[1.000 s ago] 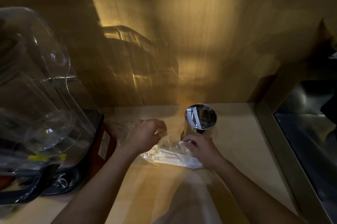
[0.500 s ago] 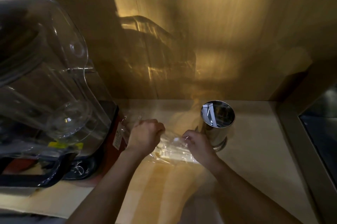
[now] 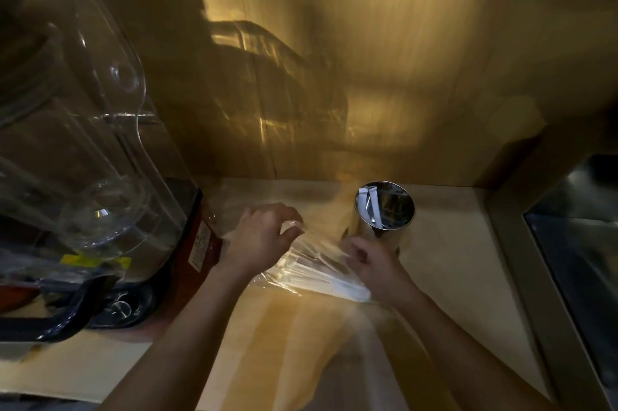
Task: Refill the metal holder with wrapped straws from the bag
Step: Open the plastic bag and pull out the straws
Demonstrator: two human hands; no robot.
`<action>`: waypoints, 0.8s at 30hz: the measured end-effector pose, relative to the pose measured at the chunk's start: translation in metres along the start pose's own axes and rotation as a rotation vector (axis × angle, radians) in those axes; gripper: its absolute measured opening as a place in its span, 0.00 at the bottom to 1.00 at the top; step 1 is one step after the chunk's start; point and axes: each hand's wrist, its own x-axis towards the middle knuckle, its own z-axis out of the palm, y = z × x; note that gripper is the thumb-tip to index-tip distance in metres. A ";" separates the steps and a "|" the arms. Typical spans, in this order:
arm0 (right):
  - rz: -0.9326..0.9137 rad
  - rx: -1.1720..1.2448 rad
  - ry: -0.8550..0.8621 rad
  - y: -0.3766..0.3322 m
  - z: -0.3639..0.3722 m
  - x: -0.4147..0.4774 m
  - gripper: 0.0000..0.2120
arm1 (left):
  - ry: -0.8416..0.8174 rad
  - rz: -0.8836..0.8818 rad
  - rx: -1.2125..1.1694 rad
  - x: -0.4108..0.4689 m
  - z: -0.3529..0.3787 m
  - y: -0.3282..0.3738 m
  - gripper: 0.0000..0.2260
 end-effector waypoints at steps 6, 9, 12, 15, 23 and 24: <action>-0.022 0.106 0.147 0.004 -0.005 0.000 0.05 | 0.055 0.039 0.122 0.002 -0.007 -0.002 0.08; -0.019 0.155 0.220 0.014 -0.011 -0.004 0.06 | -0.004 -0.041 0.246 0.005 -0.021 -0.013 0.07; 0.016 0.249 0.235 0.028 -0.017 -0.008 0.15 | 0.022 0.015 0.240 0.005 -0.033 -0.016 0.06; 0.069 0.370 0.286 0.031 -0.022 -0.009 0.18 | 0.078 0.157 0.172 0.007 -0.040 -0.004 0.05; 0.176 0.568 0.440 0.033 -0.039 -0.017 0.05 | 0.028 0.251 0.313 0.027 -0.039 0.030 0.07; 0.166 0.566 0.448 0.032 -0.041 -0.019 0.06 | 0.010 0.249 0.353 0.030 -0.039 0.032 0.07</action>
